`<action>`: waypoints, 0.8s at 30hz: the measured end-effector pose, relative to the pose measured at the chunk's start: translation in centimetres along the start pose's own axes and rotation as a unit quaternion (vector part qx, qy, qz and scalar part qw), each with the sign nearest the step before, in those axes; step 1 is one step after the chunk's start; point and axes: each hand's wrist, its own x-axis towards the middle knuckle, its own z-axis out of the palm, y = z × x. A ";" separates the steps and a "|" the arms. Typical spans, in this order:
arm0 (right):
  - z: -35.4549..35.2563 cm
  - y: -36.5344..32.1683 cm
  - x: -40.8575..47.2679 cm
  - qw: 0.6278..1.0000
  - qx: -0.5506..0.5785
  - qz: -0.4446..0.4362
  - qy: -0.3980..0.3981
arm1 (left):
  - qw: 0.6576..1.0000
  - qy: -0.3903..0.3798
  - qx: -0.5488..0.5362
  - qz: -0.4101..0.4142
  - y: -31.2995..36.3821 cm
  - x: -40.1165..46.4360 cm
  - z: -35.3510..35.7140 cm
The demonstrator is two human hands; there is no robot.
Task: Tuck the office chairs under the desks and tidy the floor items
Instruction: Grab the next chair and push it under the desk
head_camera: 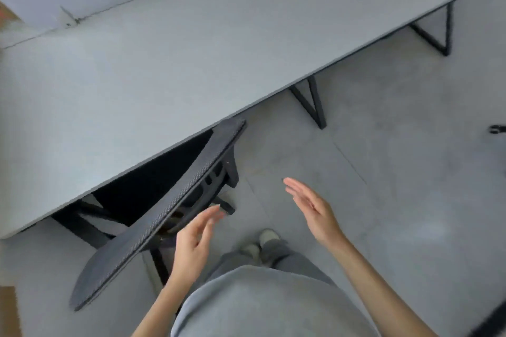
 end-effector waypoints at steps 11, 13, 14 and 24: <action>-0.7 9.7 -19.3 0.850 0.083 0.193 0.482 | 0.892 -0.432 0.102 0.090 3.4 3.7 14.2; -0.9 10.5 -21.2 0.812 0.124 0.201 0.534 | 0.867 -0.472 0.099 0.124 6.4 4.5 18.6; -1.2 11.0 -21.9 0.790 0.145 0.199 0.561 | 0.855 -0.490 0.097 0.143 7.8 4.7 21.0; -17.4 15.6 -25.1 0.704 0.250 0.182 0.640 | 0.807 -0.538 0.151 0.194 14.7 2.9 40.7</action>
